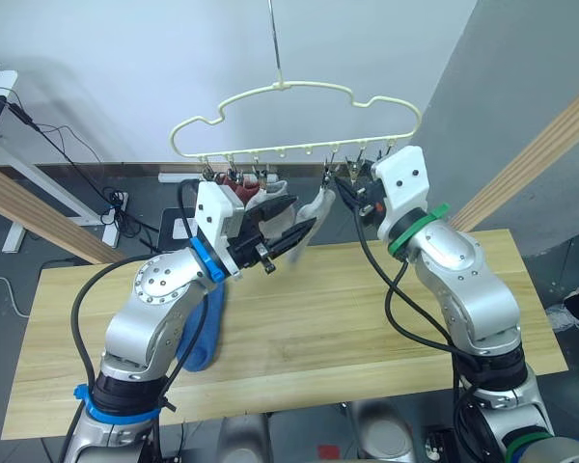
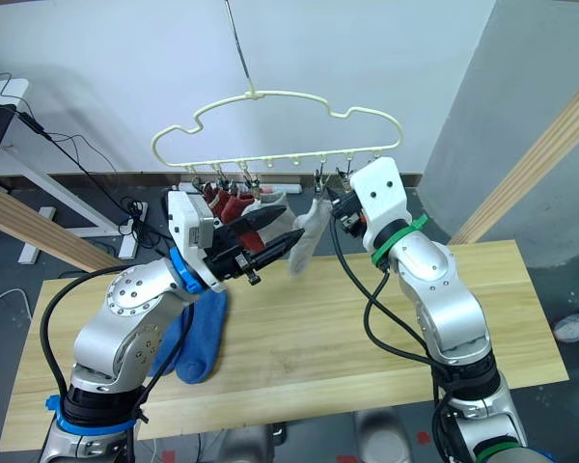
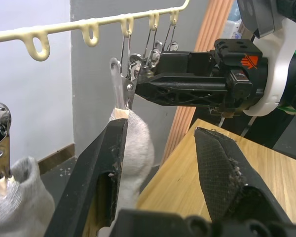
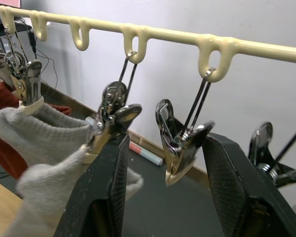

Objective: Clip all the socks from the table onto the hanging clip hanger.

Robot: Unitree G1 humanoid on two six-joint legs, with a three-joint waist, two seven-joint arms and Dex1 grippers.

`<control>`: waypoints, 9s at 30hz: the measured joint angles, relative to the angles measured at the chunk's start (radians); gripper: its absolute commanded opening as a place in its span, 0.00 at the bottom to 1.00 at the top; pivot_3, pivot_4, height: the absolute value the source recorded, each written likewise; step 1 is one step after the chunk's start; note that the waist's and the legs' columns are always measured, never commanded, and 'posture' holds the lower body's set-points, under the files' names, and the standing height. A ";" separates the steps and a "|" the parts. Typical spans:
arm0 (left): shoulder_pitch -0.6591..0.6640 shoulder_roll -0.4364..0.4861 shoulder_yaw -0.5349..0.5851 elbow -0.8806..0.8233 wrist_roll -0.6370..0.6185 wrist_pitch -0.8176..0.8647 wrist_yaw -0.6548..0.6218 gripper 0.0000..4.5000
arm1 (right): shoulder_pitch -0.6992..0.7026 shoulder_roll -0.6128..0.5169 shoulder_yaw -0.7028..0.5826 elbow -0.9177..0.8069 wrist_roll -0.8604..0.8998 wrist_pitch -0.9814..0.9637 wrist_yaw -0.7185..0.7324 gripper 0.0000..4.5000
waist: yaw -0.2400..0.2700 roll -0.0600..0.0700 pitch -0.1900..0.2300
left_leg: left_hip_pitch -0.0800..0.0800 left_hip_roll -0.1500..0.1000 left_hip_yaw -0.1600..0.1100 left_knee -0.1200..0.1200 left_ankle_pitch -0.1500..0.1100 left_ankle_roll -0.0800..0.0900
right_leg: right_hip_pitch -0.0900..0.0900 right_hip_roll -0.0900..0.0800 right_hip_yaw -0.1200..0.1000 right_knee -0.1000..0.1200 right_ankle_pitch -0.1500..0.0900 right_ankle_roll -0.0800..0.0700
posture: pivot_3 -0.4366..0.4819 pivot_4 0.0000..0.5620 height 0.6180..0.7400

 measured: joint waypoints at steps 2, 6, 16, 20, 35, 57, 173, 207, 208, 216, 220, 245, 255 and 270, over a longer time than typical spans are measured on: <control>-0.002 0.000 0.000 0.001 0.001 0.000 0.000 0.53 | -0.006 0.006 0.002 0.010 -0.009 -0.006 -0.002 0.52 | 0.000 0.000 0.000 | 0.000 0.000 0.000 0.000 0.000 0.000 | 0.000 0.000 0.000 0.000 0.000 0.000 | 0.25 0.53 1.00; -0.007 -0.002 -0.001 0.004 0.007 -0.001 0.000 0.53 | -0.031 0.053 0.005 0.037 -0.025 -0.013 -0.025 0.52 | -0.001 0.000 0.000 | 0.000 0.000 0.000 0.000 0.000 0.000 | 0.000 0.000 0.000 0.000 0.000 0.000 | 0.25 0.53 1.00; -0.019 -0.004 -0.001 0.028 0.019 -0.004 0.000 0.53 | -0.040 0.122 -0.014 0.058 -0.069 0.007 -0.114 0.52 | 0.000 0.000 0.000 | 0.000 0.000 0.000 0.000 0.000 0.000 | 0.000 -0.002 0.000 0.001 0.000 0.000 | 0.25 0.51 1.00; -0.022 -0.004 -0.001 0.031 0.025 -0.017 -0.002 0.53 | -0.040 0.127 -0.016 0.055 -0.076 0.026 -0.131 0.52 | 0.000 0.000 0.000 | 0.000 0.000 0.000 0.000 0.000 0.000 | 0.000 -0.002 0.000 0.001 0.000 0.000 | 0.25 0.51 1.00; -0.032 -0.006 -0.001 0.039 0.029 -0.024 -0.010 0.53 | -0.031 0.281 -0.070 -0.034 -0.069 0.176 -0.198 0.52 | -0.001 0.000 -0.002 | 0.000 0.001 0.000 0.000 0.000 0.000 | 0.000 -0.002 0.000 0.001 0.000 0.000 | 0.25 0.50 1.00; -0.046 -0.016 -0.001 0.065 0.035 -0.027 -0.020 0.53 | -0.040 0.393 -0.102 -0.098 -0.066 0.282 -0.309 0.52 | -0.002 0.000 -0.009 | 0.000 0.000 0.000 0.000 0.000 0.000 | 0.000 -0.002 -0.001 0.001 0.000 0.000 | 0.24 0.49 1.00; 0.394 -0.190 0.038 0.275 0.351 -0.116 0.314 0.50 | -0.020 0.370 -0.062 -0.115 -0.018 0.281 -0.284 0.03 | -0.028 -0.001 -0.027 | 0.000 0.001 0.000 -0.002 0.003 0.004 | -0.001 -0.003 0.000 0.000 0.003 0.000 | 0.23 0.52 1.00; 0.344 -0.171 0.055 0.291 0.355 0.147 0.374 0.48 | -0.015 0.376 -0.044 -0.115 -0.019 0.280 -0.285 0.03 | -0.027 -0.001 -0.027 | 0.001 0.001 0.000 -0.002 0.003 0.004 | -0.001 -0.003 0.000 0.000 0.003 0.000 | 0.22 0.52 1.00; 0.345 -0.170 0.056 0.290 0.355 0.146 0.373 0.44 | -0.015 0.377 -0.044 -0.115 -0.019 0.280 -0.285 0.03 | -0.027 -0.001 -0.027 | 0.001 0.001 0.000 -0.002 0.003 0.004 | -0.001 -0.003 0.000 0.000 0.003 0.000 | 0.22 0.51 1.00; 0.357 -0.174 0.058 0.290 0.318 0.126 0.320 0.07 | -0.012 0.377 -0.044 -0.115 -0.019 0.280 -0.286 0.03 | -0.027 -0.001 -0.027 | 0.001 0.001 0.000 -0.002 0.003 0.004 | -0.001 -0.003 0.000 -0.001 0.003 0.000 | 0.21 0.52 1.00; 0.364 -0.172 0.047 0.299 0.285 0.086 0.247 0.00 | -0.012 0.376 -0.044 -0.115 -0.020 0.280 -0.286 0.03 | -0.027 -0.001 -0.027 | 0.000 0.001 0.000 -0.002 0.003 0.004 | -0.001 -0.003 0.000 -0.001 0.003 0.000 | 0.20 0.52 1.00; 0.087 -0.348 -0.080 0.338 0.170 -0.139 0.070 0.00 | -0.013 0.361 -0.054 -0.120 -0.027 0.283 -0.287 0.03 | -0.047 -0.001 -0.027 | 0.000 0.000 0.001 -0.002 0.003 0.004 | -0.001 -0.002 0.000 -0.002 0.003 0.000 | 0.17 0.53 1.00; 0.065 -0.349 -0.081 0.351 0.175 -0.173 0.086 0.00 | -0.013 0.362 -0.054 -0.125 -0.026 0.291 -0.286 0.03 | -0.054 -0.001 -0.027 | -0.001 -0.001 0.001 -0.002 0.003 0.004 | -0.001 -0.001 0.000 -0.002 0.003 0.000 | 0.17 0.53 1.00; 0.024 -0.366 -0.097 0.391 0.180 -0.176 0.094 0.00 | -0.013 0.366 -0.054 -0.126 -0.025 0.302 -0.285 0.03 | -0.054 -0.001 -0.027 | -0.001 -0.001 0.001 -0.002 0.003 0.004 | -0.001 0.000 0.001 -0.002 0.003 0.000 | 0.18 0.54 1.00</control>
